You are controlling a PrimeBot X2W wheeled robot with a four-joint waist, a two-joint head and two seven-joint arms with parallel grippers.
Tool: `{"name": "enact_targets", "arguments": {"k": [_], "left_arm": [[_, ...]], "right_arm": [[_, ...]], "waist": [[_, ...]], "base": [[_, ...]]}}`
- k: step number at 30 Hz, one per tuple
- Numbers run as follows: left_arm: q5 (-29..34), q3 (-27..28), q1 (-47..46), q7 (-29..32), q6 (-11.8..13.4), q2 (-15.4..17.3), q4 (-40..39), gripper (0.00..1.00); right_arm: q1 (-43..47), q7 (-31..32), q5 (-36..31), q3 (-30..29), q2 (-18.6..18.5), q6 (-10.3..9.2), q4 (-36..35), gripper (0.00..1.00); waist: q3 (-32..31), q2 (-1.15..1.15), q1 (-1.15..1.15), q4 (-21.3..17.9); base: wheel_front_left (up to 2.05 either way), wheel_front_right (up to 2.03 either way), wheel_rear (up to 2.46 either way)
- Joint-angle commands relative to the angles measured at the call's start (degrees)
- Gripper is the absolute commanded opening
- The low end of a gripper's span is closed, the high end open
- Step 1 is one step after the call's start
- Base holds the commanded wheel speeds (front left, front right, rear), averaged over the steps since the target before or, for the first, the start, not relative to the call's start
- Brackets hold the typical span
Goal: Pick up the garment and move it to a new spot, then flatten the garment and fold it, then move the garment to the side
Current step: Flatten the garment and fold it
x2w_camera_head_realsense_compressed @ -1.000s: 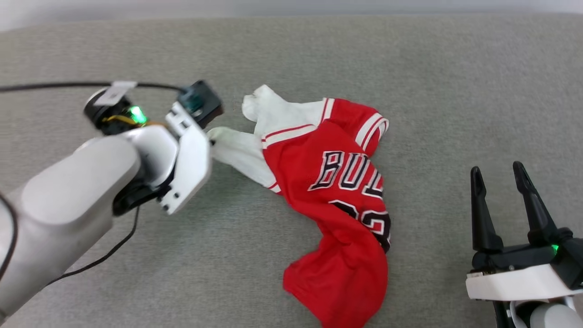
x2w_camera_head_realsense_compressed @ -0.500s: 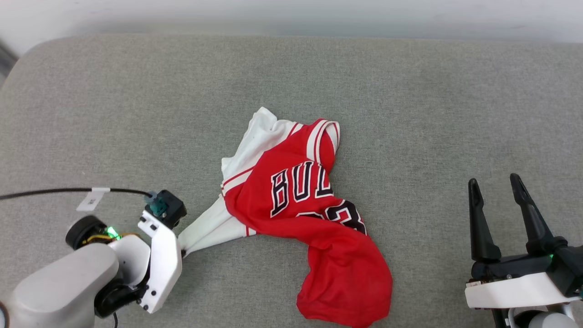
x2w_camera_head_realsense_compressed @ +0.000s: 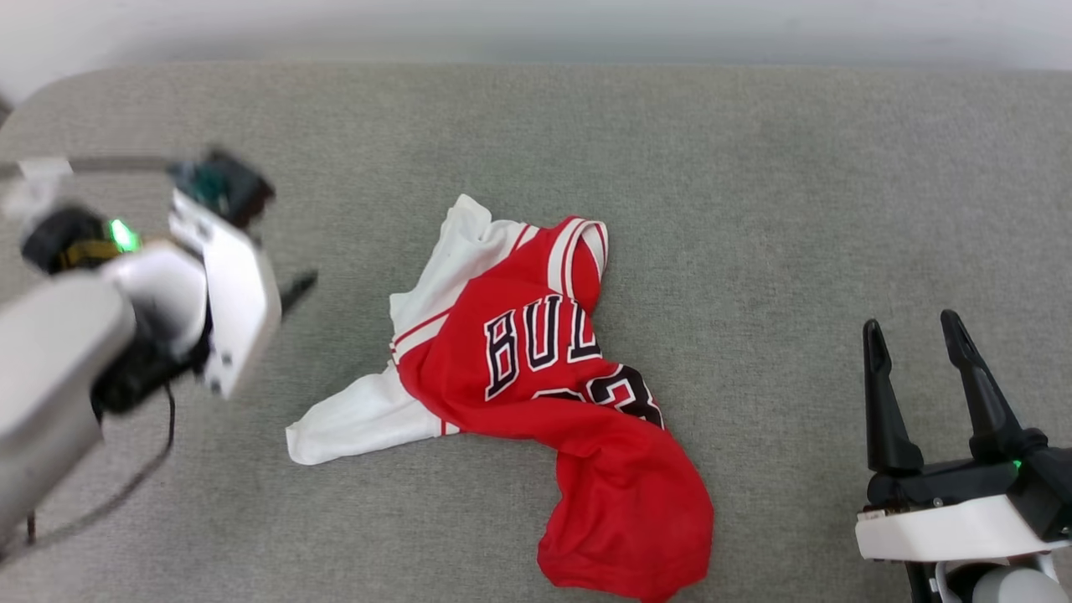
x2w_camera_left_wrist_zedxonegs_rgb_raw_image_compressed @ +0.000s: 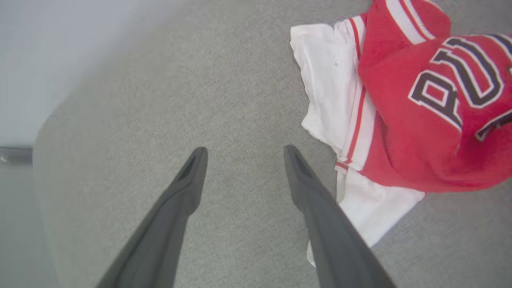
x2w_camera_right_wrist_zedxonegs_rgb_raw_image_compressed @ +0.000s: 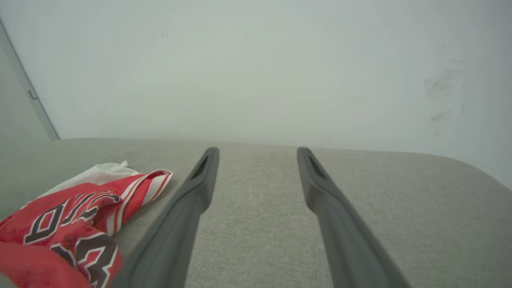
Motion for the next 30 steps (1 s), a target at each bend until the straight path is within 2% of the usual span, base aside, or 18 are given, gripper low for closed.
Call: {"name": "enact_targets", "arguments": {"k": [1,7,14,21,28,29,30], "left_arm": [[0.15,0.29,-0.98,0.22,0.26,-0.36,-0.18,1.0],[-0.91,2.25,-9.91,5.57,-0.81,-4.69,2.64,1.0],[-2.35,-0.41,-16.11,15.01,-3.09,-10.04,7.6,1.0],[-2.88,-4.33,-15.57,20.16,-4.06,-12.73,12.9,1.0],[-2.54,-7.64,-11.08,21.4,-4.43,-14.17,15.7,1.0],[-2.35,-7.91,-10.83,21.07,-4.44,-14.4,15.78,0.33],[-2.29,-8.05,-10.81,20.69,-4.46,-14.56,15.8,0.0]], "right_arm": [[-0.81,-0.11,0.0,0.15,0.14,-0.04,-0.25,1.0],[-2.73,-0.11,0.22,1.28,0.14,-0.04,-1.46,1.0],[-5.0,-0.11,0.75,1.56,0.14,-0.04,-2.3,1.0],[-6.72,-0.11,1.82,2.05,0.14,-0.04,-2.73,1.0],[-7.32,-0.11,1.78,1.78,0.14,-0.04,-2.6,1.0],[-7.46,-0.11,1.66,1.7,0.14,-0.04,-2.47,1.0],[-7.52,-0.11,1.56,1.61,0.14,-0.04,-2.35,1.0]], "waist": [[0.59,0.0,0.0,-0.47],[3.98,0.0,0.0,-2.69],[8.8,0.0,0.0,-5.86],[12.4,0.0,0.0,-8.38],[13.56,0.0,0.0,-9.21],[13.49,0.0,0.0,-9.22],[13.27,0.0,0.0,-9.17]], "base": [[0.0,0.0,0.0],[0.0,0.0,0.0],[0.0,0.0,0.0],[0.0,0.0,0.0],[0.0,0.0,0.0],[0.0,0.0,0.0],[0.0,0.0,0.0]]}}
